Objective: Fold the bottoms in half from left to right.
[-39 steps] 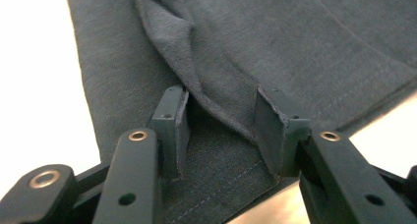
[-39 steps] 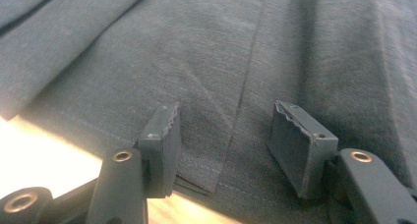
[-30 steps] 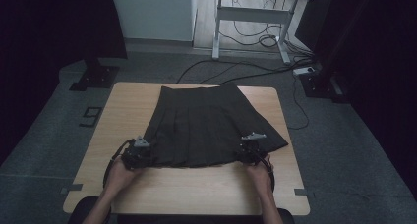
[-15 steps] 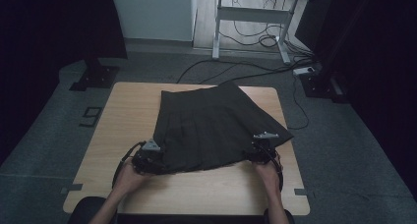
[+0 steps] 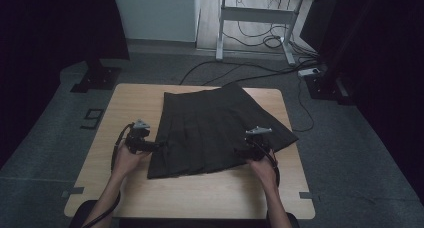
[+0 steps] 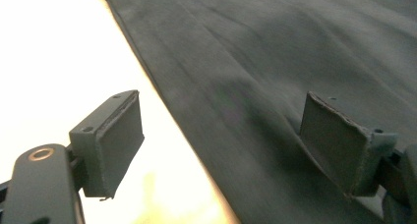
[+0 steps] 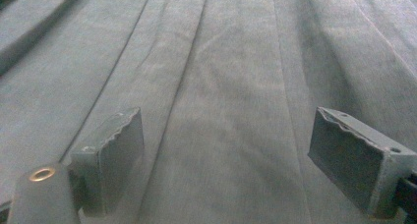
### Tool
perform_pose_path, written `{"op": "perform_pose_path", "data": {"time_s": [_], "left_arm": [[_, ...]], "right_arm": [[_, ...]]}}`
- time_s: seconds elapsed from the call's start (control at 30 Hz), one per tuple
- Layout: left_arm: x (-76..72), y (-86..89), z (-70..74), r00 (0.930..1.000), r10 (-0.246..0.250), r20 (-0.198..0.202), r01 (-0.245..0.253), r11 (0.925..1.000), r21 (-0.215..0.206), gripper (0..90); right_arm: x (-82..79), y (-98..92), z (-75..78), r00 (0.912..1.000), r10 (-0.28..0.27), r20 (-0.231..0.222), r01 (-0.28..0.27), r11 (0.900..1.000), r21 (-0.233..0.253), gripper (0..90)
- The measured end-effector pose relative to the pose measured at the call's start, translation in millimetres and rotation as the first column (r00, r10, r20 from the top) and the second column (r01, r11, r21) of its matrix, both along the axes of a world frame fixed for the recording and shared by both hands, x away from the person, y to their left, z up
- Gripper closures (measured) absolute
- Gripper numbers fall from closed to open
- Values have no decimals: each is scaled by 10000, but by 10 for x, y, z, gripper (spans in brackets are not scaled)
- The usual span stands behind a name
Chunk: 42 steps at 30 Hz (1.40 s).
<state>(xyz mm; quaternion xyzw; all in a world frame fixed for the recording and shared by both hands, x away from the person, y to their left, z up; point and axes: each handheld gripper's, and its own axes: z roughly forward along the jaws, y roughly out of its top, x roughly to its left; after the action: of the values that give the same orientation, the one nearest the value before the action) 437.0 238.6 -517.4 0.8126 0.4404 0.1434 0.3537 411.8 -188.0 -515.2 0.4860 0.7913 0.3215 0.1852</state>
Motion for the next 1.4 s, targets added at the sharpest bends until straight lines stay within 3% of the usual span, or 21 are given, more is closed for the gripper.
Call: {"op": "perform_pose_path", "data": {"time_s": [0.2, 0.27, 0.33, 0.53, 0.7, 1.03, 1.07, 1.1, 1.13, 1.4], "left_arm": [[218, -123, -124, 9995, 325, -65, -322, 9986, 419, 178], [289, -181, -233, 9991, 318, -276, -292, 9955, 904, 164], [289, -181, -251, 9993, 286, -222, -269, 9968, 749, 151], [208, -193, -266, 9996, 276, -28, -273, 9962, 822, 165], [56, -184, -276, 9991, 418, 59, -422, 9962, 759, 165], [-389, -133, -261, 9999, 77, -105, -68, 9963, 854, 165], [-487, -119, -265, 10000, -4, -70, 10, 9966, 829, 165], [-487, -119, -265, 10000, -4, -70, 10, 9966, 829, 165], [-588, -106, -273, 9999, -101, 10, 100, 9969, 783, 165], [-907, -105, -273, 9996, -276, -3, 275, 9966, 781, 165]], "right_arm": [[244, 14, -89, 9968, -660, -453, 642, 9971, -409, 120], [291, 1, -144, 9946, -851, -591, 816, 9949, -586, 122], [307, -9, -177, 9941, -849, -676, 807, 9947, -633, 131], [251, -59, -264, 9964, -702, -482, 689, 9972, -293, 126], [154, -68, -269, 9971, -560, -520, 547, 9982, -260, 126], [-271, -77, -287, 9994, -23, -354, 16, 9998, -222, 125], [-358, -77, -287, 9994, 44, -357, -52, 9997, -224, 125], [-358, -77, -287, 9994, 44, -357, -52, 9997, -224, 125], [-440, -79, -288, 9994, 97, -346, -104, 9997, -224, 125], [-672, -95, -292, 9991, 303, -313, -310, 9993, -214, 125]]}}
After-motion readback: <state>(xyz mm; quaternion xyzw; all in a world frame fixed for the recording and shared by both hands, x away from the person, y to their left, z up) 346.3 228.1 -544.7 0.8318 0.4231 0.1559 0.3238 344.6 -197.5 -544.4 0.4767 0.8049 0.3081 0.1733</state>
